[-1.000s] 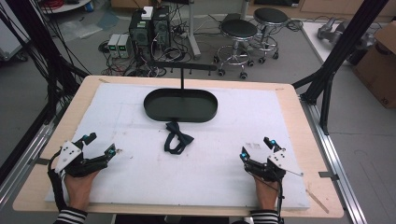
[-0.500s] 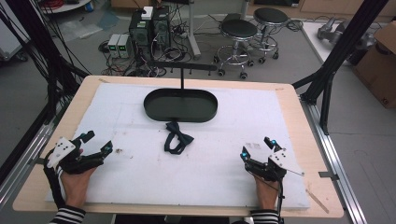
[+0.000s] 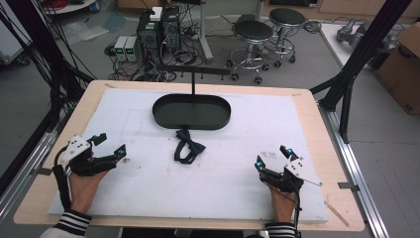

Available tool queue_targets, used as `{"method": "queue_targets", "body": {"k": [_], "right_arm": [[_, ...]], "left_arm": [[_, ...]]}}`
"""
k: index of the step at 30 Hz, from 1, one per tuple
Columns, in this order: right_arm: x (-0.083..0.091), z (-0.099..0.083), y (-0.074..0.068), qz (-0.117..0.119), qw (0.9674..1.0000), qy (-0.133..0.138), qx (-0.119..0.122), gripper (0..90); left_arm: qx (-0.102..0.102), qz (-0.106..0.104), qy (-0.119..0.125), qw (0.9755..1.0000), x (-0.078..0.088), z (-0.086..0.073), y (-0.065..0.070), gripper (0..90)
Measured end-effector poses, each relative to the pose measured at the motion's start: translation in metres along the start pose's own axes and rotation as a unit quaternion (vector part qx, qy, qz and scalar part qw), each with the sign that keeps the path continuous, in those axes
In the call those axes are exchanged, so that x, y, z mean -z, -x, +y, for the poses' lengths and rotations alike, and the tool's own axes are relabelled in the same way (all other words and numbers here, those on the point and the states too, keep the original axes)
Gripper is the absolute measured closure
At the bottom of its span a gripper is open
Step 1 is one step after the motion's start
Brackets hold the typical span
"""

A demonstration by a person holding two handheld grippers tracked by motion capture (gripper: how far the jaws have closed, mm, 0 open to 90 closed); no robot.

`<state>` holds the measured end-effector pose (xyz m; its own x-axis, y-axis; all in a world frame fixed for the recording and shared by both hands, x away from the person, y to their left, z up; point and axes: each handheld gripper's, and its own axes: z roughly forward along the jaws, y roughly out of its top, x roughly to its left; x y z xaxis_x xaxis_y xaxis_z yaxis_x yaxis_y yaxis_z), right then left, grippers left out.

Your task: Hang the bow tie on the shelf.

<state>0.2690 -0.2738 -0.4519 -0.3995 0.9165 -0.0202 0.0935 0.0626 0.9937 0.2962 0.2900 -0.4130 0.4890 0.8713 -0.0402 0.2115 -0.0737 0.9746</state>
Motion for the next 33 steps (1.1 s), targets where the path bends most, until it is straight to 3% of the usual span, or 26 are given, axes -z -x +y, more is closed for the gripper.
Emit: {"method": "queue_targets", "body": {"k": [3,5,6,7,10,13,16,20,21,22,25,27,31,33], "right_arm": [[0.0,0.0,0.0,0.001,1.0,0.0,0.0,9.5],[0.0,0.0,0.0,0.0,1.0,0.0,-0.002,9.5],[0.0,0.0,0.0,0.001,1.0,0.0,-0.002,9.5],[0.0,0.0,0.0,0.0,1.0,0.0,-0.001,9.5],[0.0,0.0,-0.001,0.0,1.0,-0.001,-0.002,9.5],[0.0,0.0,0.0,0.0,1.0,0.0,-0.002,9.5],[0.0,0.0,0.0,0.0,1.0,0.001,-0.002,9.5],[0.0,0.0,0.0,0.001,1.0,0.0,-0.003,9.5],[0.0,0.0,0.0,0.001,1.0,0.0,-0.004,9.5],[0.0,0.0,0.0,0.001,1.0,0.0,-0.003,9.5],[0.0,0.0,0.0,0.001,1.0,0.0,-0.003,9.5],[0.0,0.0,0.0,0.001,1.0,0.001,-0.004,9.5],[0.0,0.0,0.0,0.001,1.0,0.0,-0.003,9.4],[0.0,0.0,0.0,0.001,1.0,0.0,-0.003,9.5]], "left_arm": [[0.0,-0.002,-0.015,0.9999,-0.005,0.013,0.001,13.9],[0.0,-0.016,-0.035,0.9993,-0.011,0.026,0.002,13.4],[0.0,-0.016,-0.035,0.9993,-0.011,0.026,0.002,13.3],[-0.005,-0.032,-0.04,0.9987,-0.015,0.034,0.004,13.3],[-0.014,-0.038,-0.044,0.9982,-0.018,0.041,0.007,13.3],[-0.029,-0.056,-0.061,0.9961,-0.028,0.055,0.015,13.3],[-0.032,-0.068,-0.079,0.994,-0.035,0.061,0.02,13.3],[-0.04,-0.085,-0.119,0.9885,-0.051,0.067,0.029,13.3],[-0.048,-0.09,-0.132,0.986,-0.058,0.068,0.034,13.3],[-0.048,-0.09,-0.132,0.986,-0.058,0.068,0.034,13.3],[-0.055,-0.104,-0.151,0.9815,-0.071,0.069,0.044,13.3],[-0.057,-0.109,-0.154,0.9804,-0.074,0.07,0.047,13.3],[-0.065,-0.126,-0.172,0.9748,-0.086,0.077,0.06,13.4],[-0.066,-0.128,-0.176,0.9739,-0.089,0.079,0.063,13.4]]}}
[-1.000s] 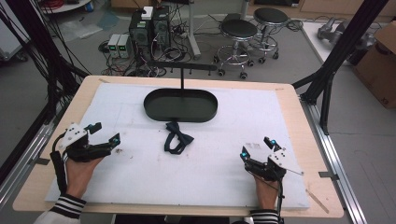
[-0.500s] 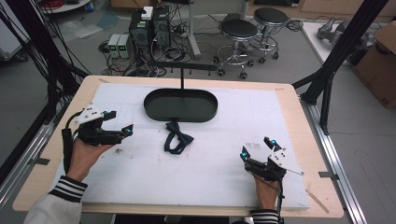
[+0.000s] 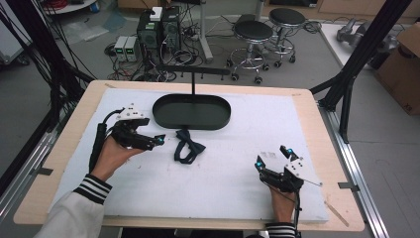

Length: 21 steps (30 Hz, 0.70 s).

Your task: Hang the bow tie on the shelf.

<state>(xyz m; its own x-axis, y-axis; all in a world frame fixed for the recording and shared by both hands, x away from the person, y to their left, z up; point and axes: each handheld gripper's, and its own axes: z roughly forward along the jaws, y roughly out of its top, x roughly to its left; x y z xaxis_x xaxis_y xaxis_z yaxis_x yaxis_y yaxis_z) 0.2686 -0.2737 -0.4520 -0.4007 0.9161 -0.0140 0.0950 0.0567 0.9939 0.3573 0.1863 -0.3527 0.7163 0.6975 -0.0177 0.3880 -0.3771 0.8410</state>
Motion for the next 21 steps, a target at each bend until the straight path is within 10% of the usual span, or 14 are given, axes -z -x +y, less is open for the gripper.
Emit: {"method": "queue_targets", "body": {"k": [21], "right_arm": [[0.001,0.0,0.0,0.0,1.0,0.001,-0.002,9.5]], "left_arm": [[0.031,-0.022,-0.102,0.994,-0.059,0.001,0.011,20.0]]}}
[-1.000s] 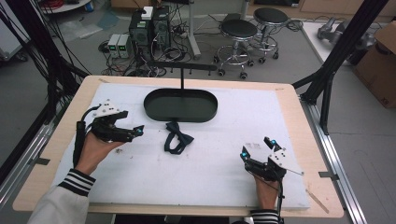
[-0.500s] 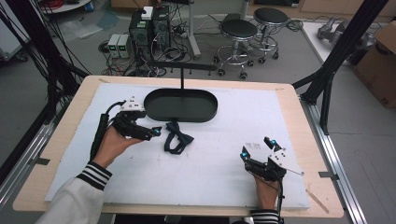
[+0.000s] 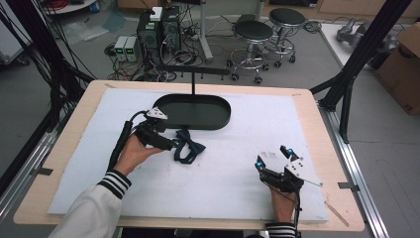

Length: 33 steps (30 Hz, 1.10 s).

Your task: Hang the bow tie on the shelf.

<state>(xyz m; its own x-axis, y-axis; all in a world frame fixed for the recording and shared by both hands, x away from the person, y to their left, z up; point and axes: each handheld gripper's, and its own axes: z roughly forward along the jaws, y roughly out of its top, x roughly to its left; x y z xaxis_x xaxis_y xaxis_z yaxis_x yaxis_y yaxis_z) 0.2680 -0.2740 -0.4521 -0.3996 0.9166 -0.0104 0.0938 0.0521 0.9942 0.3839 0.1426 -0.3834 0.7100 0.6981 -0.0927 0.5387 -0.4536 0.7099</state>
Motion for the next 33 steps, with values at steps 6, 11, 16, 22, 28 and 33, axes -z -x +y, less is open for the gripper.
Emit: {"method": "queue_targets", "body": {"k": [6,11,16,22,28,33], "right_arm": [[0.0,0.0,0.0,-0.001,1.0,0.003,0.0,9.5],[0.0,0.0,0.001,-0.001,1.0,0.004,-0.001,9.5],[0.0,0.0,0.001,-0.001,1.0,0.004,-0.004,9.5],[0.0,0.0,0.001,-0.002,1.0,0.004,-0.002,9.5],[0.0,0.0,0.001,-0.001,1.0,0.005,-0.004,9.5],[0.001,0.0,0.001,-0.001,1.0,0.005,-0.006,9.5]], "left_arm": [[0.016,-0.004,-0.031,0.9994,-0.008,-0.001,0.0,20.4],[0.049,-0.021,-0.035,0.998,-0.011,-0.001,-0.003,24.5],[0.056,-0.013,-0.054,0.9969,-0.017,-0.002,-0.003,27.1],[0.064,-0.01,-0.066,0.9957,-0.023,0.001,0.0,30.4],[0.062,-0.008,-0.073,0.9954,-0.029,0.003,0.007,36.3],[0.057,0.005,-0.103,0.993,-0.039,0.005,0.01,39.1]]}}
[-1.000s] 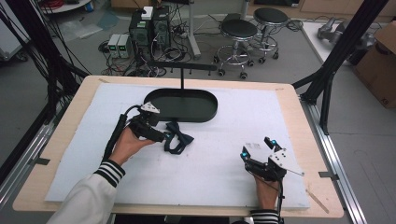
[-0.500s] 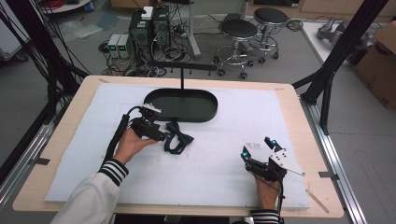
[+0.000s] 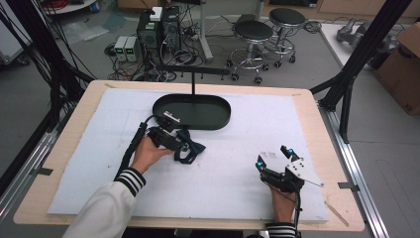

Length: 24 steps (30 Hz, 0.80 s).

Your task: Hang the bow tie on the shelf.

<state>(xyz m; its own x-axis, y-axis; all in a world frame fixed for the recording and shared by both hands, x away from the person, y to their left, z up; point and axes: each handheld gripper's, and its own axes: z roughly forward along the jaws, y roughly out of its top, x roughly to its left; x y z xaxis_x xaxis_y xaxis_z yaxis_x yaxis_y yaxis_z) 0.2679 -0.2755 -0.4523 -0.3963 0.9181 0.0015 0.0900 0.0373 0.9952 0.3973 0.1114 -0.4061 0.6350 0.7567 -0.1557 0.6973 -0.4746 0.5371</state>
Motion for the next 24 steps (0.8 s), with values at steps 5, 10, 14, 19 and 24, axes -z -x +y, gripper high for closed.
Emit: {"method": "queue_targets", "body": {"k": [5,10,14,19,24], "right_arm": [[0.0,0.0,0.001,0.001,1.0,0.001,-0.004,9.5],[0.0,0.0,0.001,0.0,1.0,0.001,-0.002,9.5],[0.0,0.0,0.0,-0.001,1.0,0.001,-0.005,9.5],[0.0,0.0,0.0,-0.002,1.0,0.0,-0.002,9.5],[0.0,0.0,0.0,-0.001,1.0,0.001,-0.001,9.5]], "left_arm": [[0.002,0.005,-0.008,0.9999,-0.004,0.002,0.001,40.9],[0.006,0.016,-0.022,0.9996,-0.009,0.003,0.001,43.3],[0.008,0.022,-0.022,0.9995,-0.011,0.003,0.0,44.1],[0.009,0.024,-0.028,0.9993,-0.014,0.004,0.0,47.8],[0.01,0.024,-0.029,0.9992,-0.015,0.005,0.001,50.4]]}}
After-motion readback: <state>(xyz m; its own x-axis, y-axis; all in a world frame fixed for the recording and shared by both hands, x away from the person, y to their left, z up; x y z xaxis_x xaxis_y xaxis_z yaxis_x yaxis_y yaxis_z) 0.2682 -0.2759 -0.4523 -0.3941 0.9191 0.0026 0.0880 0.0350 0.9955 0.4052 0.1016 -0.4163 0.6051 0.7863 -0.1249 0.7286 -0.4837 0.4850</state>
